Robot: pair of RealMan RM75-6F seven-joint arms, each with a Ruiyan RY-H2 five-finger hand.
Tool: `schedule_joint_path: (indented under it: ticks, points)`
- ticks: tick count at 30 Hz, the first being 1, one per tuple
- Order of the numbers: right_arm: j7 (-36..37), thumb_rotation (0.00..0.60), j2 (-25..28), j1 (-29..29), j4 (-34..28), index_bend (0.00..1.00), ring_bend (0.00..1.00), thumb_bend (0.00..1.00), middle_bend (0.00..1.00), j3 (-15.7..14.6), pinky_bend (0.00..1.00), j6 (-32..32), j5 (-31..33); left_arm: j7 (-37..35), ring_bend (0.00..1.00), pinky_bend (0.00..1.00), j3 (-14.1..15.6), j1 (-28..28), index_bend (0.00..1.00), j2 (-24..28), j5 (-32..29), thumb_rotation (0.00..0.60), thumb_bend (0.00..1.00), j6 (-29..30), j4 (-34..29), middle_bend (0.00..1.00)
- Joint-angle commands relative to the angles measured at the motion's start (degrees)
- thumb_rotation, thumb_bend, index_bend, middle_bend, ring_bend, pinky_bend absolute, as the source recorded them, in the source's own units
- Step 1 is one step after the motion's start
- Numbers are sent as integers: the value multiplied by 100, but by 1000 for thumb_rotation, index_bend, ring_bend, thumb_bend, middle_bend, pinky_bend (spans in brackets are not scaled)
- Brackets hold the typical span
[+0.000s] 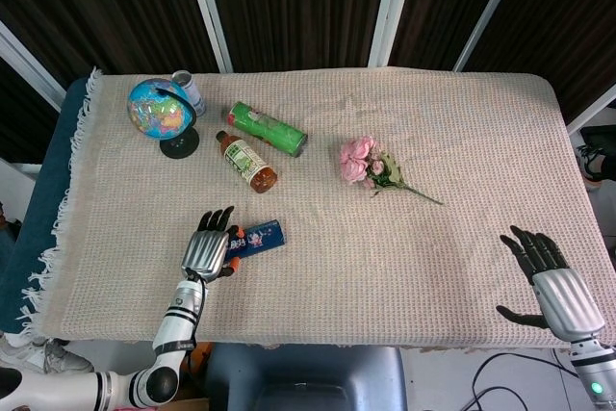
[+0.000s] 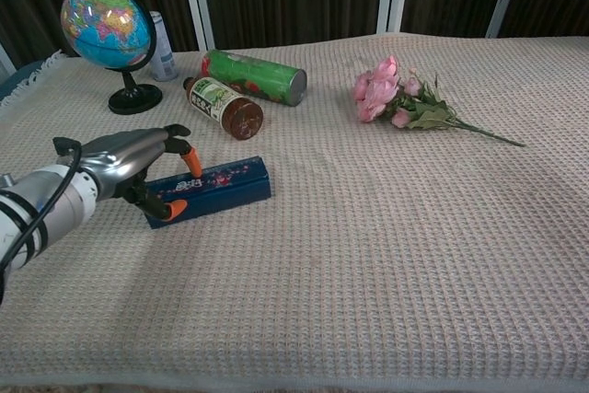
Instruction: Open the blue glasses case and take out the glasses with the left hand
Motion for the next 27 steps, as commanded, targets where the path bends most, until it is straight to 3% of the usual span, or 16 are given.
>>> schedule_joint_path:
  ticks: [1, 12, 27]
  points:
    - [4, 600, 1, -3, 4, 0, 0, 20, 0, -2, 0, 4, -2, 45, 0, 11, 11, -41, 332, 28, -108, 600, 329, -25, -15, 0]
    - [13, 600, 5, -7, 9, 0, 0, 18, 0, -2, 0, 10, -3, -57, 0, 14, 35, -125, 375, 64, -208, 600, 338, -10, -30, 10]
    - [13, 600, 0, -12, 17, 0, 0, 18, 0, 2, 0, 23, -5, -137, 0, 14, 51, -186, 500, 102, -277, 600, 433, 100, -111, 40]
